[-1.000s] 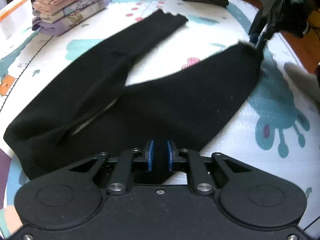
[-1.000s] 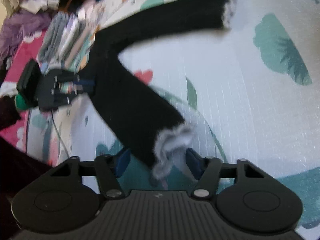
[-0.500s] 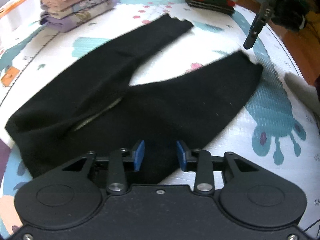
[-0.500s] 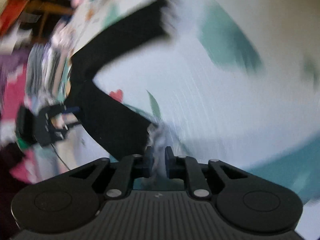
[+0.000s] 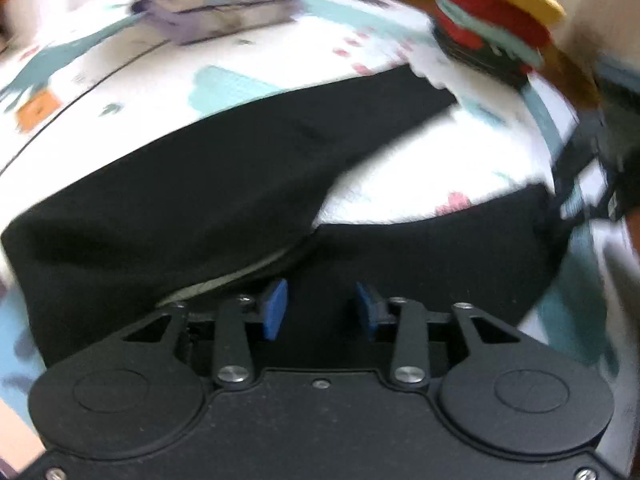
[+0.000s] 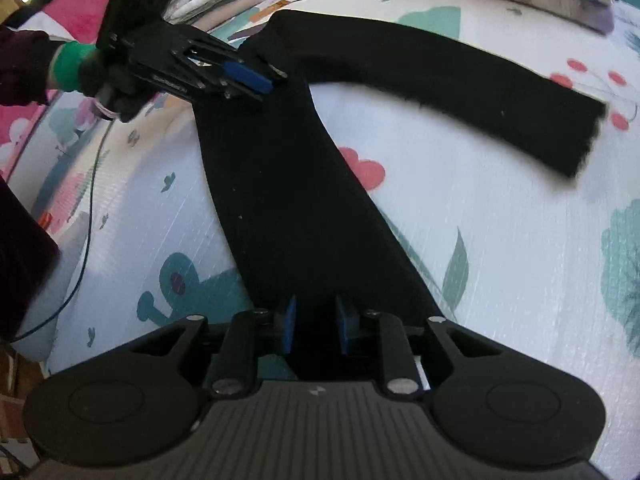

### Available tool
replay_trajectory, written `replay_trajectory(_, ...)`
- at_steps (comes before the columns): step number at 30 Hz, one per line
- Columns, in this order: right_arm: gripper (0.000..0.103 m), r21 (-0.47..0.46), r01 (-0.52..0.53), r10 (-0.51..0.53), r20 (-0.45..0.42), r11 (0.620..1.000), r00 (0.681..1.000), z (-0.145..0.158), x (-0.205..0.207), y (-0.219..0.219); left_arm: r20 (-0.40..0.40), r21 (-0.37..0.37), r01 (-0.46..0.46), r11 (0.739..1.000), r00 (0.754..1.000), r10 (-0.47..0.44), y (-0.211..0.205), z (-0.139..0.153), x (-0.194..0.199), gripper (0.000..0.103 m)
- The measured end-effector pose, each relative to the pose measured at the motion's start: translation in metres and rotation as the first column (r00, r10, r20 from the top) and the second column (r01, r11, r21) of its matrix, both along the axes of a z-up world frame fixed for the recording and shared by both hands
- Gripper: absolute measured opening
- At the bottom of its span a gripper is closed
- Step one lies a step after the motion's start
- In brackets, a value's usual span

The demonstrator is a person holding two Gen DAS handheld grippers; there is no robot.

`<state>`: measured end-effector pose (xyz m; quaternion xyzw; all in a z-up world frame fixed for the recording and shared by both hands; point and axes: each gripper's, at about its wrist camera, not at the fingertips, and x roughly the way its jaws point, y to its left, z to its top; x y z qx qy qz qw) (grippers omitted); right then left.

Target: Fold clothes

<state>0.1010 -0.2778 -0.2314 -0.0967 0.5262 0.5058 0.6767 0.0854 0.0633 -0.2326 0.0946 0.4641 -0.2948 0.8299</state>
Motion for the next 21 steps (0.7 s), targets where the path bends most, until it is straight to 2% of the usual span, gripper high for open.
replay_trajectory(2,0.021,-0.027,-0.004,0.004,0.029,1.0,1.0,0.005,-0.002,0.0,0.025,0.033,0.023,0.999,0.999,-0.024,-0.003,0.002,-0.01,0.039)
replay_trajectory(4,0.023,-0.053,-0.026,0.029,0.065,0.998,0.997,0.006,-0.006,-0.001,0.015,0.025,0.025,0.999,1.0,-0.025,0.004,-0.003,-0.018,0.044)
replay_trajectory(6,0.023,-0.046,-0.032,0.032,0.004,0.998,0.999,0.004,0.002,-0.006,0.003,0.025,0.025,0.999,1.0,-0.025,0.01,0.001,-0.02,0.045)
replay_trajectory(8,0.025,-0.045,-0.036,0.033,-0.067,0.998,0.997,0.007,0.015,-0.004,0.009,0.001,-0.015,1.0,1.0,0.015,0.02,0.013,-0.019,0.045)
replay_trajectory(11,0.025,0.003,0.006,-0.006,-0.018,1.0,1.0,0.021,0.029,-0.009,0.045,-0.035,-0.09,0.995,0.995,0.091,0.035,0.026,-0.012,0.045)
replay_trajectory(14,0.025,-0.012,0.14,-0.139,0.089,0.99,0.986,0.025,0.054,-0.006,0.063,-0.043,-0.157,0.987,0.985,0.16,0.046,0.029,0.002,0.045)
replay_trajectory(17,0.025,-0.01,0.279,-0.272,0.189,0.96,0.944,0.029,0.08,-0.004,0.072,-0.024,-0.178,0.984,0.981,0.179,0.048,0.025,0.019,0.045)
replay_trajectory(21,0.034,0.024,0.521,-0.515,0.201,0.853,0.833,0.024,0.121,-0.017,0.078,-0.001,-0.195,0.981,0.978,0.194,0.052,0.02,0.038,0.045)
